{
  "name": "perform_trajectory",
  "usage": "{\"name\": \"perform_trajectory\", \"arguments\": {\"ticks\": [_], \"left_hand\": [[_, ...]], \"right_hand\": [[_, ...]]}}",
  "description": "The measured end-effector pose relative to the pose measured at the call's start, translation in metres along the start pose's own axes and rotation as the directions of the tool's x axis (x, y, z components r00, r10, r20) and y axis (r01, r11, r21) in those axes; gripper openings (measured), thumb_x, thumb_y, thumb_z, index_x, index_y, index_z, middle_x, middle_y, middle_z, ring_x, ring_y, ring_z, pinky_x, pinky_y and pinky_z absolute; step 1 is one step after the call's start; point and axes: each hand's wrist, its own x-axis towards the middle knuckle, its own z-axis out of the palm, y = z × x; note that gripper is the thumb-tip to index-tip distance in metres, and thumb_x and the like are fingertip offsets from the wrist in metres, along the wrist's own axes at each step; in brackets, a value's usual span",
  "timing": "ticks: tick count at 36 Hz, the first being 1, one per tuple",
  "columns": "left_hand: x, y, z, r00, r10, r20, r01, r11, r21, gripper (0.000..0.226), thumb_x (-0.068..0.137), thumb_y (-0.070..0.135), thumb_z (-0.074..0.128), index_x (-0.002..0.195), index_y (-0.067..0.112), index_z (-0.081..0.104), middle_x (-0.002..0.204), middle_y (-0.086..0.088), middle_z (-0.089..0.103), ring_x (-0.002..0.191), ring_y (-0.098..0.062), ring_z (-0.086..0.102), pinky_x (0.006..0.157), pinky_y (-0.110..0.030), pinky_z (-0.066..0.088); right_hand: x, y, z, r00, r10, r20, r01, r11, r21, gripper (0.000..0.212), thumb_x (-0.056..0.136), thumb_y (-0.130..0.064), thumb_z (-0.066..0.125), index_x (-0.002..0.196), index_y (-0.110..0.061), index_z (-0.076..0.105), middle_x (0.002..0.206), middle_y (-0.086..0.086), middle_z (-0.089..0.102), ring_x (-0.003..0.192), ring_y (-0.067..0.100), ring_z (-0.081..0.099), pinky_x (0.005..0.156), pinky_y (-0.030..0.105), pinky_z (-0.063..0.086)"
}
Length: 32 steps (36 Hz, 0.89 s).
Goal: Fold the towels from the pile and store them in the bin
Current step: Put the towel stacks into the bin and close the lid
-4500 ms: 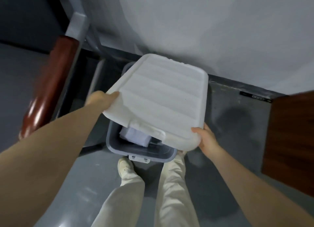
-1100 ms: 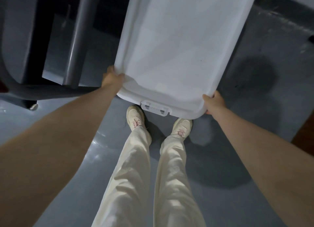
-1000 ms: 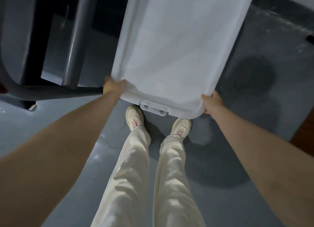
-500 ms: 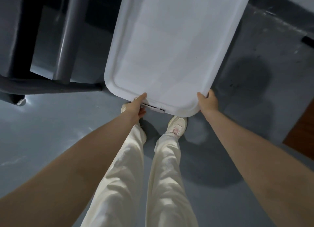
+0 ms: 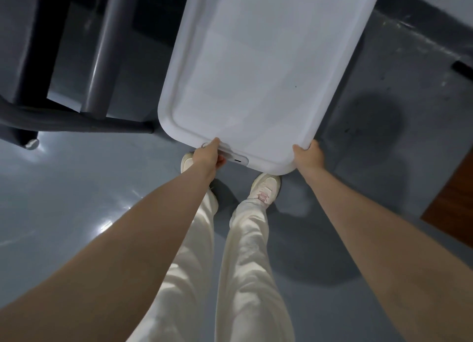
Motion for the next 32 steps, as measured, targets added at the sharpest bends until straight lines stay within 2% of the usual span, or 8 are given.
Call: {"name": "perform_trajectory", "arguments": {"ticks": [5, 10, 14, 17, 19, 22, 26, 32], "left_hand": [[-0.009, 0.01, 0.002, 0.999, -0.046, 0.025, 0.046, 0.999, -0.008, 0.017, 0.098, 0.02, 0.053, 0.086, 0.008, 0.052, 0.066, -0.005, 0.046, 0.053, -0.012, 0.044, 0.054, -0.022, 0.05], [-0.007, 0.017, -0.008, 0.994, -0.099, 0.043, 0.084, 0.959, 0.271, 0.018, 0.099, 0.017, 0.042, 0.085, 0.009, 0.051, 0.066, -0.007, 0.044, 0.053, -0.017, 0.042, 0.044, -0.022, 0.042], [-0.028, 0.028, -0.017, 0.988, -0.037, 0.153, -0.073, 0.751, 0.656, 0.023, 0.095, 0.0, 0.038, 0.082, 0.005, 0.057, 0.057, -0.006, 0.053, 0.049, -0.017, 0.051, 0.05, -0.023, 0.04], [-0.052, 0.047, -0.027, 0.963, 0.053, 0.265, -0.255, 0.5, 0.827, 0.027, 0.097, 0.006, 0.042, 0.114, -0.002, 0.061, 0.107, -0.015, 0.065, 0.1, -0.029, 0.063, 0.072, -0.027, 0.046], [-0.064, 0.059, -0.033, 0.937, 0.131, 0.325, -0.349, 0.436, 0.83, 0.024, 0.098, 0.014, 0.041, 0.106, -0.001, 0.059, 0.109, -0.016, 0.06, 0.102, -0.029, 0.058, 0.083, -0.033, 0.045], [-0.076, 0.089, -0.036, 0.927, 0.16, 0.339, -0.368, 0.552, 0.748, 0.015, 0.097, 0.018, 0.043, 0.087, 0.01, 0.05, 0.093, -0.014, 0.055, 0.079, -0.026, 0.052, 0.075, -0.033, 0.045], [-0.083, 0.137, -0.029, 0.917, 0.287, 0.279, -0.4, 0.663, 0.633, 0.024, 0.097, 0.028, 0.048, 0.115, 0.015, 0.056, 0.113, -0.012, 0.062, 0.093, -0.029, 0.06, 0.089, -0.038, 0.052], [-0.083, 0.189, 0.006, 0.85, 0.488, 0.197, -0.478, 0.561, 0.676, 0.039, 0.098, 0.03, 0.046, 0.134, 0.014, 0.048, 0.132, -0.013, 0.05, 0.111, -0.03, 0.055, 0.084, -0.03, 0.041]], "right_hand": [[-0.009, 0.003, 0.012, 0.999, 0.052, 0.009, -0.052, 0.999, 0.01, 0.044, 0.09, -0.011, 0.053, 0.133, -0.001, 0.048, 0.131, 0.014, 0.058, 0.12, 0.033, 0.056, 0.101, 0.04, 0.046], [-0.027, 0.004, 0.019, 0.996, 0.083, 0.039, -0.081, 0.995, -0.052, 0.039, 0.087, -0.011, 0.051, 0.126, -0.003, 0.054, 0.12, 0.014, 0.064, 0.109, 0.034, 0.061, 0.086, 0.035, 0.048], [-0.046, -0.004, 0.009, 0.995, 0.068, 0.077, -0.058, 0.991, -0.123, 0.033, 0.09, -0.013, 0.05, 0.119, 0.001, 0.056, 0.116, 0.017, 0.064, 0.105, 0.033, 0.061, 0.076, 0.03, 0.04], [-0.064, -0.024, -0.002, 0.991, 0.045, 0.127, -0.023, 0.985, -0.171, 0.039, 0.096, -0.017, 0.046, 0.132, -0.001, 0.047, 0.13, 0.017, 0.055, 0.109, 0.032, 0.054, 0.082, 0.03, 0.04], [-0.077, -0.044, -0.01, 0.985, 0.036, 0.169, -0.002, 0.981, -0.194, 0.048, 0.101, -0.024, 0.043, 0.145, -0.007, 0.035, 0.145, 0.014, 0.044, 0.125, 0.032, 0.048, 0.097, 0.034, 0.04], [-0.089, -0.087, -0.019, 0.977, -0.022, 0.214, 0.057, 0.986, -0.156, 0.054, 0.102, -0.029, 0.041, 0.151, -0.011, 0.029, 0.153, 0.01, 0.036, 0.135, 0.03, 0.041, 0.112, 0.037, 0.035], [-0.083, -0.144, -0.039, 0.97, -0.123, 0.211, 0.137, 0.989, -0.053, 0.05, 0.099, -0.028, 0.044, 0.147, -0.016, 0.036, 0.145, 0.009, 0.047, 0.123, 0.03, 0.052, 0.105, 0.045, 0.044], [-0.048, -0.197, -0.074, 0.949, -0.224, 0.221, 0.257, 0.957, -0.134, 0.047, 0.1, -0.029, 0.043, 0.145, -0.016, 0.037, 0.119, 0.006, 0.056, 0.105, 0.026, 0.059, 0.091, 0.033, 0.048]]}}
